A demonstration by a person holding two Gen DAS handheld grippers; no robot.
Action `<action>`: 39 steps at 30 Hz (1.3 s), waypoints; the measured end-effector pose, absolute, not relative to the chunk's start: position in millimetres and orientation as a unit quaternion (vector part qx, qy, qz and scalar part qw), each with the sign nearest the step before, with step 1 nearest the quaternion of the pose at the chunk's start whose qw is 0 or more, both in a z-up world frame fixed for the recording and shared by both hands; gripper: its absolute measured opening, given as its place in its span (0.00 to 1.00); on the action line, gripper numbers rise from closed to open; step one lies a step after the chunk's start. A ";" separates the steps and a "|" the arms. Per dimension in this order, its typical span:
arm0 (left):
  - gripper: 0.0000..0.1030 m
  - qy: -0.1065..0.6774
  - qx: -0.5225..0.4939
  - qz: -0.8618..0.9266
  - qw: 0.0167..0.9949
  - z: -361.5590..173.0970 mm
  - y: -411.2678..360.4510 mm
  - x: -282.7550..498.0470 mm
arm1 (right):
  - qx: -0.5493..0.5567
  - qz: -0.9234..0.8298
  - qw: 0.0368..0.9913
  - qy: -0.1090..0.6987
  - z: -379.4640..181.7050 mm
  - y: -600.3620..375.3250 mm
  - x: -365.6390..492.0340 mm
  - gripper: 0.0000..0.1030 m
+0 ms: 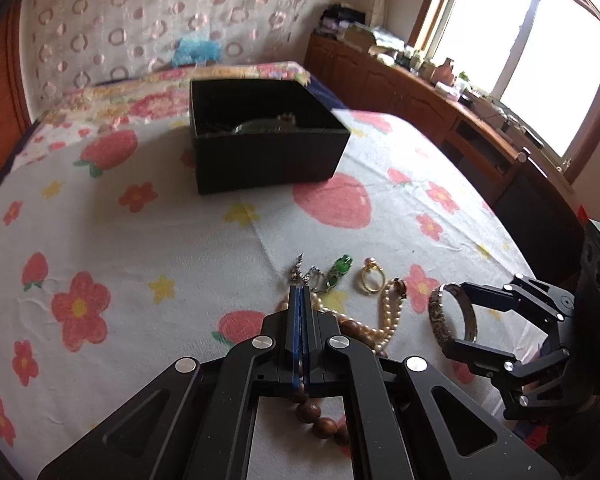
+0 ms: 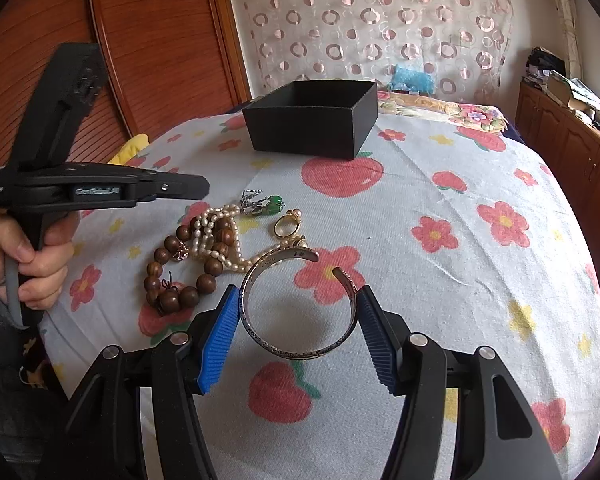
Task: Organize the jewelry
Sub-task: 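Grasp the silver bangle with the right tool while the left tool grasps the pearl necklace, then carry the bangle and pearl necklace over the box and open both tools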
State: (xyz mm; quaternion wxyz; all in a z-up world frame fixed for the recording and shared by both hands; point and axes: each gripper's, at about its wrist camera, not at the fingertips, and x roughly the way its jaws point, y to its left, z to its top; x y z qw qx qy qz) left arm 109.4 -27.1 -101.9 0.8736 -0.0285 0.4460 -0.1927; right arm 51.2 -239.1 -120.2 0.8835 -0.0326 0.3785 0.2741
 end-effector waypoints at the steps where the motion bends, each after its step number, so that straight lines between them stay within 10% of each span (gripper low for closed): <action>1: 0.00 0.450 -0.026 -0.193 0.872 -103.3 -26.9 111.5 | -0.032 0.274 0.883 0.379 -120.6 -238.4 51.3 0.60; 24: 0.04 0.468 0.085 -0.188 0.859 -111.9 -47.3 125.9 | -0.031 0.277 0.882 0.380 -121.2 -237.6 51.9 0.60; 39: 0.04 0.341 0.014 -0.184 0.922 -11.3 -23.8 88.6 | -0.054 0.274 0.889 0.362 -104.9 -231.9 58.8 0.60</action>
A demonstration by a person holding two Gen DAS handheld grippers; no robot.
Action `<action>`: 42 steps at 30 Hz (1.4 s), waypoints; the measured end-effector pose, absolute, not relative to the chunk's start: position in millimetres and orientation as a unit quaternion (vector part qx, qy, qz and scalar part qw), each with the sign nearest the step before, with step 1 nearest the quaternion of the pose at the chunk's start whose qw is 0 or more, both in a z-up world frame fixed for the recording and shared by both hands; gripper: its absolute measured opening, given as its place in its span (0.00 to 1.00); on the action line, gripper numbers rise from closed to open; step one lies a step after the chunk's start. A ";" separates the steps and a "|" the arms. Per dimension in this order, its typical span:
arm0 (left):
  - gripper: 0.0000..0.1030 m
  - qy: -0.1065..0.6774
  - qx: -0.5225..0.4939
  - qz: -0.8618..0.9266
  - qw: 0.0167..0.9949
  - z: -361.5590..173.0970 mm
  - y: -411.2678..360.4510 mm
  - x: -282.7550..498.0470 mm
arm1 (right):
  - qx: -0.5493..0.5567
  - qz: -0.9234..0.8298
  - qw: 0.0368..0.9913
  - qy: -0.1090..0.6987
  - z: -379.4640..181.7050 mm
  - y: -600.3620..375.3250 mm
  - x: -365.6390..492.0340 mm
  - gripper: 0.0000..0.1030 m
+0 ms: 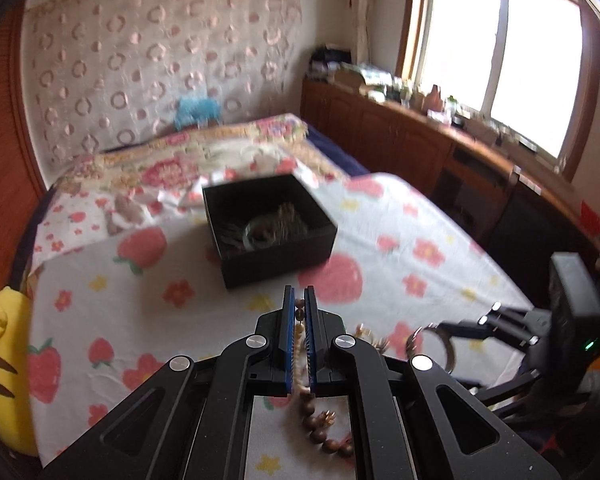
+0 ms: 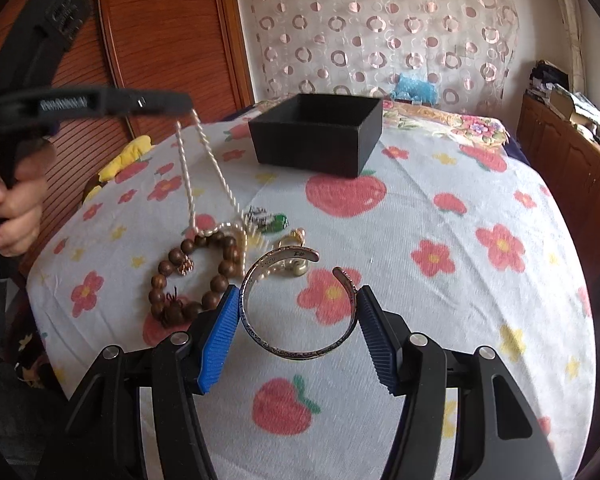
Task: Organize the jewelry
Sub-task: 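Carry the bangle and pearl necklace over the box and open both tools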
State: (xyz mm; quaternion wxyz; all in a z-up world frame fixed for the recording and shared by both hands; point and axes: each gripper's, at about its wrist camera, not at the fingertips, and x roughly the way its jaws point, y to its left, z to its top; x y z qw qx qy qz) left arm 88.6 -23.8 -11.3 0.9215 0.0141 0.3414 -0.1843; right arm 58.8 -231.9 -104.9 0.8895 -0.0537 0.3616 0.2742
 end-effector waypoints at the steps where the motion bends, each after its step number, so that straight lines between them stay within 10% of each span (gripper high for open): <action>1: 0.04 0.333 0.010 -0.186 0.924 -4.3 -22.7 87.8 | -0.056 0.274 0.890 0.360 -103.4 -231.6 59.4 0.60; 42: 0.04 0.217 0.022 -0.147 0.965 123.3 -25.5 175.9 | -0.099 0.308 0.898 0.299 -32.5 -186.5 207.1 0.60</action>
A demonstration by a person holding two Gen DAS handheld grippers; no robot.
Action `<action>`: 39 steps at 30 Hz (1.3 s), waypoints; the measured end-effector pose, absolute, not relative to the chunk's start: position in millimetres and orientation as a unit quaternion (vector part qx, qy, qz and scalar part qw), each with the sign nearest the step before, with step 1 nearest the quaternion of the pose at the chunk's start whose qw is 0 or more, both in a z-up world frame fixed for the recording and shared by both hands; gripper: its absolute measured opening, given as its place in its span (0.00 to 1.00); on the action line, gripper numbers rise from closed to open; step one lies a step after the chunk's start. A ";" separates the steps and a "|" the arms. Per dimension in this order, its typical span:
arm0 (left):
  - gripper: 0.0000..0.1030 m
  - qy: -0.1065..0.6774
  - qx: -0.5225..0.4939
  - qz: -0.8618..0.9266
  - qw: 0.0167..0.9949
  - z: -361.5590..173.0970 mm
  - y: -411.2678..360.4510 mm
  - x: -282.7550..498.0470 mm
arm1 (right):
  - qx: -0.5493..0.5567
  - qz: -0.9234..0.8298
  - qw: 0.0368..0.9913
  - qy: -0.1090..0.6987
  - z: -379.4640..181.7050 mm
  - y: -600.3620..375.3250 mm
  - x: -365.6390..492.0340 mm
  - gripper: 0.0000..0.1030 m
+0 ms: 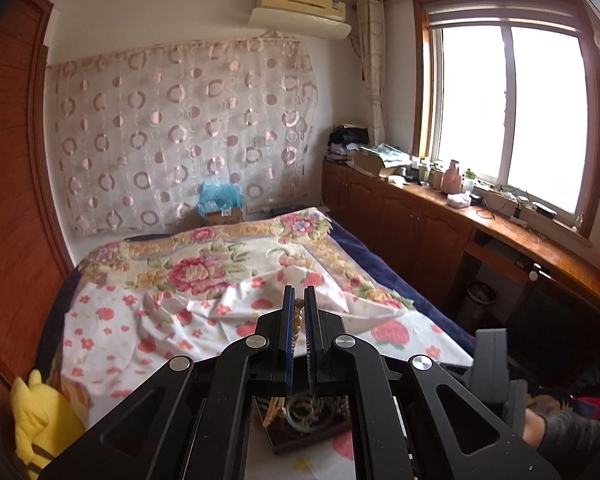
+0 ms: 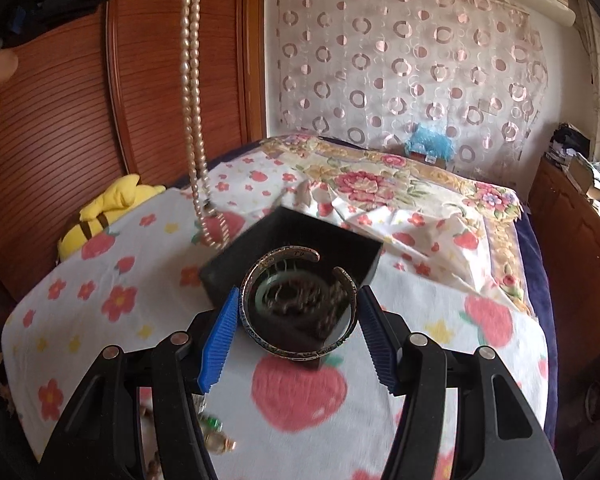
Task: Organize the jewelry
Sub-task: 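Carry the bangle and pearl necklace over the box and open both tools, then grasp the wooden bead bracelet with the left tool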
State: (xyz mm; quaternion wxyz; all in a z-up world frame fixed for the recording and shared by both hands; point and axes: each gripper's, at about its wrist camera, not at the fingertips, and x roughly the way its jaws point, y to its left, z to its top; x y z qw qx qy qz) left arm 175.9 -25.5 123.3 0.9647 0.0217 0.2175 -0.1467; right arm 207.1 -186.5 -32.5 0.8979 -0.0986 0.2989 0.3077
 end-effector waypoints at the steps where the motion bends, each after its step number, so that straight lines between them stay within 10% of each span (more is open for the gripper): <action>1: 0.04 0.217 0.020 -0.147 0.965 124.1 -26.2 180.6 | -0.099 0.309 0.897 0.300 -33.6 -183.7 213.4 0.60; 21: 0.04 0.309 0.038 -0.132 0.941 36.8 -36.0 237.8 | -0.100 0.303 0.895 0.312 -59.9 -177.7 237.2 0.61; 28: 0.21 0.321 0.046 -0.135 0.936 17.3 -32.3 210.1 | -0.084 0.304 0.894 0.318 -62.4 -200.0 194.9 0.61; 39: 0.21 0.358 0.048 -0.144 0.921 -33.4 -23.6 137.8 | -0.087 0.313 0.877 0.353 -91.7 -199.6 143.4 0.53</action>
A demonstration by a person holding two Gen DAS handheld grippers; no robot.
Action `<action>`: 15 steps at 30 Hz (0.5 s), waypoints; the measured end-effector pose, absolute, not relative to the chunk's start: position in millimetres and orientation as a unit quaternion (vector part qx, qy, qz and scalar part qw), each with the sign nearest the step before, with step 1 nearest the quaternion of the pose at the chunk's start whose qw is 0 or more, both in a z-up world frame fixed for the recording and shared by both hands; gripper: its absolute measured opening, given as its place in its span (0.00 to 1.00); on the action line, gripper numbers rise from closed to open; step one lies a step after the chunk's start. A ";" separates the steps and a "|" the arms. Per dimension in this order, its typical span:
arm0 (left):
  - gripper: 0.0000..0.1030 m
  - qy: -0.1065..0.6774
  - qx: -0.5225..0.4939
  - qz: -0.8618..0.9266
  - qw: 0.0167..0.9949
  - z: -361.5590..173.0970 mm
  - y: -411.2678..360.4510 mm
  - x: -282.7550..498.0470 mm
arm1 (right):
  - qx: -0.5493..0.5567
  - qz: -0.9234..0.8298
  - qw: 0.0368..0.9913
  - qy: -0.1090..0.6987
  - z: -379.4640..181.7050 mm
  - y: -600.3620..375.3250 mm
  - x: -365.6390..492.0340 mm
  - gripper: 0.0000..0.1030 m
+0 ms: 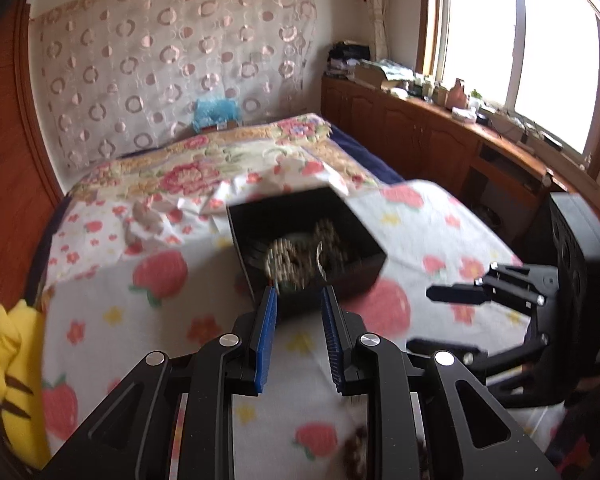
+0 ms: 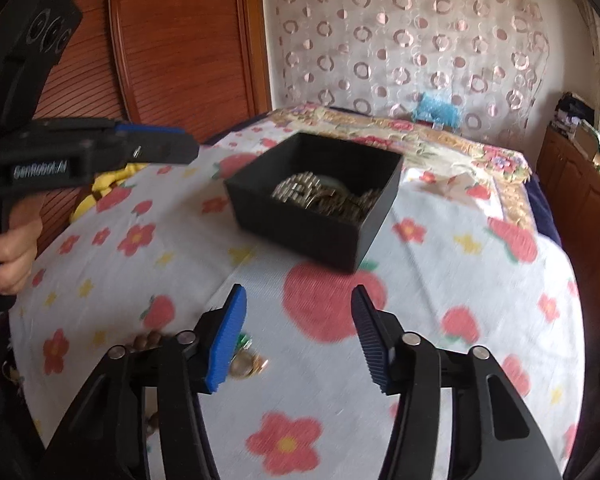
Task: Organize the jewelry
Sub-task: 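Grasp the wooden bead bracelet with the left tool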
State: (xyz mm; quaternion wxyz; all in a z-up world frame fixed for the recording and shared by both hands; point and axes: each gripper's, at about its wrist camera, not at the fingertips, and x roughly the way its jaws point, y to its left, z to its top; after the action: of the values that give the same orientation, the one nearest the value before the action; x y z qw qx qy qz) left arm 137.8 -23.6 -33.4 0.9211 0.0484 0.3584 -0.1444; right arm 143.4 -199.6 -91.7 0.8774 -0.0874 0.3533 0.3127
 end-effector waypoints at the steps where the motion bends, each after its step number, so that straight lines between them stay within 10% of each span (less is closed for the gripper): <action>1: 0.21 0.363 0.050 -0.144 0.919 -38.5 -22.9 133.0 | -0.090 0.314 0.874 0.359 -95.7 -197.9 139.8 0.49; 15: 0.21 0.409 0.008 -0.149 0.900 -94.2 -6.7 92.8 | -0.094 0.313 0.854 0.405 -117.6 -181.4 129.9 0.27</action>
State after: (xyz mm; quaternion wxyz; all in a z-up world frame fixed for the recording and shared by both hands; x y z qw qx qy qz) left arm 92.8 -6.7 -94.2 0.9003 0.0078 0.4090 -0.1488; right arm 129.9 -181.4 -117.6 0.8540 -0.0940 0.4052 0.3125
